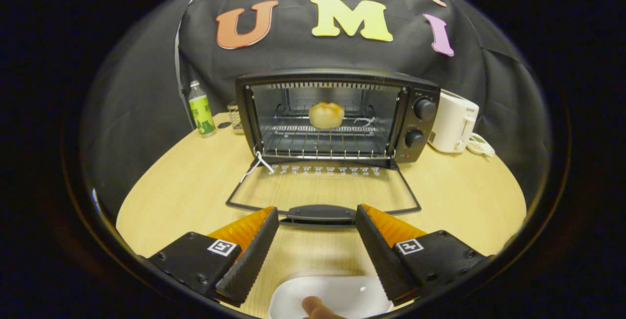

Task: Open the toaster oven, put the food inside, and close the toaster oven door.

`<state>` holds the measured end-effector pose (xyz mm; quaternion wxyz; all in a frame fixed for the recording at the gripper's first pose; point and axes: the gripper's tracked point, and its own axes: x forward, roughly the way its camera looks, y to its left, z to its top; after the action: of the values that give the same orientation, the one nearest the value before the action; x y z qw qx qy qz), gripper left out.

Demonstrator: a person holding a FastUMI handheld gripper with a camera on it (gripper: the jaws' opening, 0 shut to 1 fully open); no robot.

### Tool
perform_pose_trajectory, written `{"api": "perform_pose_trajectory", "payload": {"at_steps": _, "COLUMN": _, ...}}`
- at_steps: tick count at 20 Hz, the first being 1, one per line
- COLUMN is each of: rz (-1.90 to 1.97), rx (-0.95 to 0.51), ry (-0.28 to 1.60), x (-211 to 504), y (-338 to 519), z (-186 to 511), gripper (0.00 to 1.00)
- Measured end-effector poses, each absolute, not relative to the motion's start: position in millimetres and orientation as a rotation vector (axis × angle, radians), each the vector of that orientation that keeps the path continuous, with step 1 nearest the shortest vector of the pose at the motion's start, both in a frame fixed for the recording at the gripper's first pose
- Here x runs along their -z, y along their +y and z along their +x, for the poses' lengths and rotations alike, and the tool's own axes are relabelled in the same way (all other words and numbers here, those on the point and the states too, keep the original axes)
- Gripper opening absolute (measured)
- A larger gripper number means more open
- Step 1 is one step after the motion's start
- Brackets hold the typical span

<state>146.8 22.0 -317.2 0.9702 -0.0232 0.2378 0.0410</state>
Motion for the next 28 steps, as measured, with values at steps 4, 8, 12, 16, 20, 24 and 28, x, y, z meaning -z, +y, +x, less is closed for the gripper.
{"api": "perform_pose_trajectory", "payload": {"at_steps": 4, "rz": -0.033, "rx": -0.074, "ry": 0.514, "x": 331, "y": 26, "z": 147, "gripper": 1.0}}
{"api": "perform_pose_trajectory", "payload": {"at_steps": 8, "rz": -0.04, "rx": -0.04, "ry": 0.5, "x": 331, "y": 25, "z": 154, "gripper": 1.0}}
{"api": "perform_pose_trajectory", "payload": {"at_steps": 12, "rz": -0.015, "rx": 0.009, "ry": 0.564, "x": 347, "y": 23, "z": 148, "gripper": 1.0}}
{"api": "perform_pose_trajectory", "payload": {"at_steps": 16, "rz": 0.019, "rx": 0.046, "ry": 0.545, "x": 346, "y": 14, "z": 157, "gripper": 1.0}}
{"api": "perform_pose_trajectory", "payload": {"at_steps": 20, "rz": 0.043, "rx": 0.052, "ry": 0.568, "x": 345, "y": 16, "z": 157, "gripper": 1.0}}
{"api": "perform_pose_trajectory", "payload": {"at_steps": 24, "rz": 0.026, "rx": 0.053, "ry": 0.518, "x": 328, "y": 19, "z": 157, "gripper": 1.0}}
{"api": "perform_pose_trajectory", "payload": {"at_steps": 28, "rz": 0.005, "rx": 0.043, "ry": 0.461, "x": 308, "y": 22, "z": 158, "gripper": 1.0}}
